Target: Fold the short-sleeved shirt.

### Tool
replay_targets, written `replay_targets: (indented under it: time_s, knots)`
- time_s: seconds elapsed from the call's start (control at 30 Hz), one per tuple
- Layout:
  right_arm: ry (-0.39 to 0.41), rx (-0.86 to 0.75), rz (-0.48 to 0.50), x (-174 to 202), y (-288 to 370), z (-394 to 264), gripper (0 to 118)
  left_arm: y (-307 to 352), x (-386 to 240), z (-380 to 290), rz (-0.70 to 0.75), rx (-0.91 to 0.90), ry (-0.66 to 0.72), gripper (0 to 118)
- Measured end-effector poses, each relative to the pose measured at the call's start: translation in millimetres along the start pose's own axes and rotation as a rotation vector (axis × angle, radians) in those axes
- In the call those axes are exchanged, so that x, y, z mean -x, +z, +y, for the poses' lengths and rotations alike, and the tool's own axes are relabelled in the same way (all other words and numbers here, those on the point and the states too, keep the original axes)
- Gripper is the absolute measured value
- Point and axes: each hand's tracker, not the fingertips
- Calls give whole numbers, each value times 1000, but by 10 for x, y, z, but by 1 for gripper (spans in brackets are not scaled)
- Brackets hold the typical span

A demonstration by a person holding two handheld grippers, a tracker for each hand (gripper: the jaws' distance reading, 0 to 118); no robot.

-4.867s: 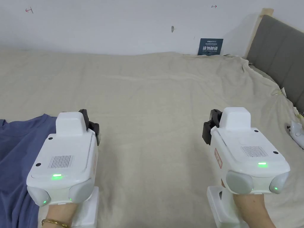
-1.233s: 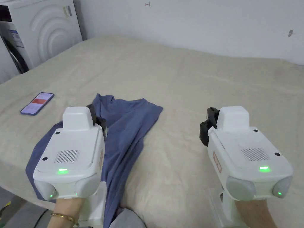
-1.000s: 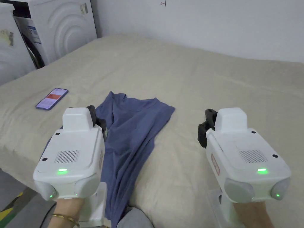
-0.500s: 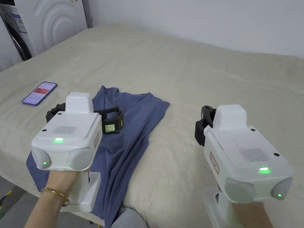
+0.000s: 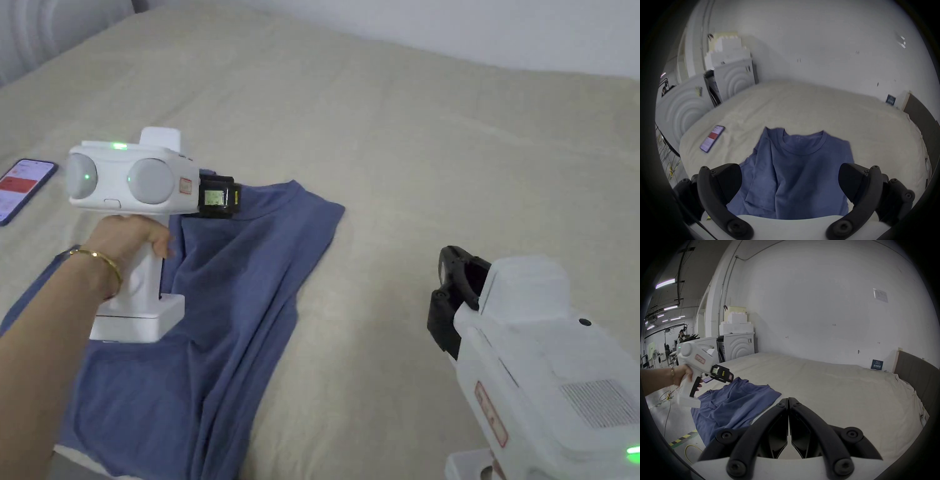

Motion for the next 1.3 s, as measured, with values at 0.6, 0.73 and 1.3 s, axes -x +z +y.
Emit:
replay_targets:
  time_s: [0.6,0.73,1.3]
  knots:
    - [-19,155,-48,-188,-400,-392,0,-1330,-273,115,51,372,-65,56]
    - [-26,160,-50,-201,-335,-358,0,-1329,-376,116,99,366,-72,0]
    - [-28,68,-61,-88,-197,-164,0,109,-57,94,115,-116,137,0]
